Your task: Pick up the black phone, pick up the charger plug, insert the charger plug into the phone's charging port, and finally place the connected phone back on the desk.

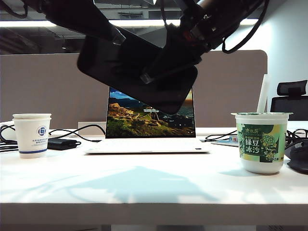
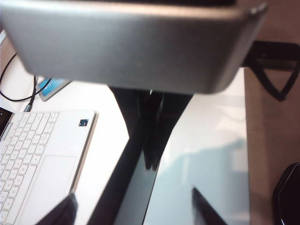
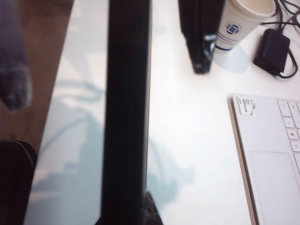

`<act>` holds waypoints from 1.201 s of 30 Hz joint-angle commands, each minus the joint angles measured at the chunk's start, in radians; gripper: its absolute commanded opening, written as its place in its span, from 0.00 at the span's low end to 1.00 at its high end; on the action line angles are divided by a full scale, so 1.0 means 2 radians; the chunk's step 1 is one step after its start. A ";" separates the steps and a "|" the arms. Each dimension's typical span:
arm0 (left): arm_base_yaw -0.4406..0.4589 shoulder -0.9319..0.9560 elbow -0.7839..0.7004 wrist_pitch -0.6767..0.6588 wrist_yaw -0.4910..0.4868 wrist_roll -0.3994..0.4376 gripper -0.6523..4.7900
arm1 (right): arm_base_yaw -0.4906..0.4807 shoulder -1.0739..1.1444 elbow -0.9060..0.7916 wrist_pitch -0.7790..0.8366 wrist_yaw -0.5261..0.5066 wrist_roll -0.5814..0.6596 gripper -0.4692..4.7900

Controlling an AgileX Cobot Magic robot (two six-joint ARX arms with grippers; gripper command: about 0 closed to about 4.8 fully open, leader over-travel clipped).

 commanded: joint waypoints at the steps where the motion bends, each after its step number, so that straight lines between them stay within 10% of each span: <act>1: 0.000 -0.001 0.003 0.023 0.002 -0.026 0.70 | 0.001 -0.006 0.002 0.023 -0.007 0.004 0.09; 25: 0.043 -0.001 0.003 0.337 0.048 -0.320 0.70 | -0.064 -0.126 0.003 0.105 -0.054 0.100 0.09; 36: 0.067 -0.001 0.003 0.416 0.130 -0.430 0.71 | -0.065 -0.130 0.002 0.291 -0.107 0.243 0.09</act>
